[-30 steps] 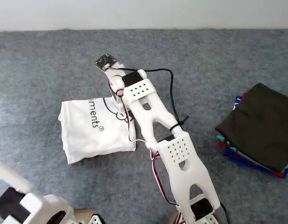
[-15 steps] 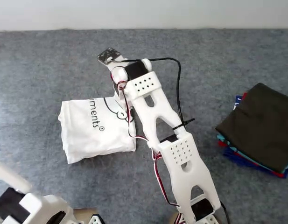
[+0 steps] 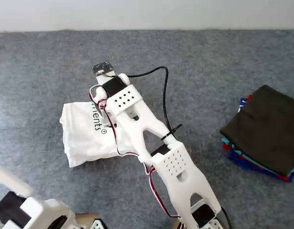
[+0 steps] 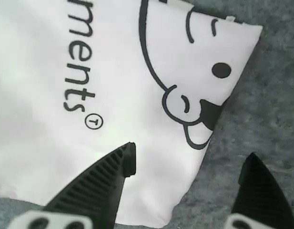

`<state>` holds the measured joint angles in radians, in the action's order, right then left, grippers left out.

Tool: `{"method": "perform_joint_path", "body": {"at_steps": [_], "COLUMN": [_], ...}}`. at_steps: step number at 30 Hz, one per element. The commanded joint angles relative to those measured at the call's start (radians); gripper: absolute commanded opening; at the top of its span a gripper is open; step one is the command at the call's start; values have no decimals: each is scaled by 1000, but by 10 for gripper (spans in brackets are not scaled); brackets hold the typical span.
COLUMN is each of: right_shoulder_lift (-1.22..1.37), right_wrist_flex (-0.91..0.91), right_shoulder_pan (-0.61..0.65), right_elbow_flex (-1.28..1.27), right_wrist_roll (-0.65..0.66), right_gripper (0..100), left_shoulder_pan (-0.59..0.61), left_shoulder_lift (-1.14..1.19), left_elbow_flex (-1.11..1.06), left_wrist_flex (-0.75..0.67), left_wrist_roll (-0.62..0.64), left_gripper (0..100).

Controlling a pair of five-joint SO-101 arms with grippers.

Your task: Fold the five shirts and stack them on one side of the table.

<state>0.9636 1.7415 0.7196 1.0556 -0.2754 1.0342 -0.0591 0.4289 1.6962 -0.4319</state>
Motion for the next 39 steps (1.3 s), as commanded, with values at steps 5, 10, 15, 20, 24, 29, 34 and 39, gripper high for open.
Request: {"method": "perform_joint_path", "body": {"at_steps": [5, 10, 15, 20, 24, 29, 34, 39], "right_shoulder_lift": [119, 134, 140, 130, 33, -147, -183, -182], "right_wrist_flex": [-13, -1, 54, 54, 56, 54, -13, -269], "right_shoulder_pan": [-18, -22, -61, -130, -193, -323, -545, -638], "right_elbow_flex": [5, 54, 103, 140, 95, -114, -176, -181], "right_wrist_roll": [-26, 40, 216, 290, 364, 612, 1073, 1339], "right_gripper": [345, 165, 43, 9, 10, 10, 10, 10], "left_shoulder_pan": [-2, 3, 2, -3, 5, 6, 2, -8], "left_shoulder_lift": [-34, -35, -38, -41, -43, -43, -43, -35], "left_elbow_flex": [-7, -41, -44, -44, -41, -38, -38, -39], "left_wrist_flex": [-14, -15, -15, -15, -15, -15, -15, -15], "left_wrist_roll": [3, 2, 2, 2, 2, 0, 0, 0], "left_gripper": [16, 16, 16, 16, 16, 16, 16, 16]}}
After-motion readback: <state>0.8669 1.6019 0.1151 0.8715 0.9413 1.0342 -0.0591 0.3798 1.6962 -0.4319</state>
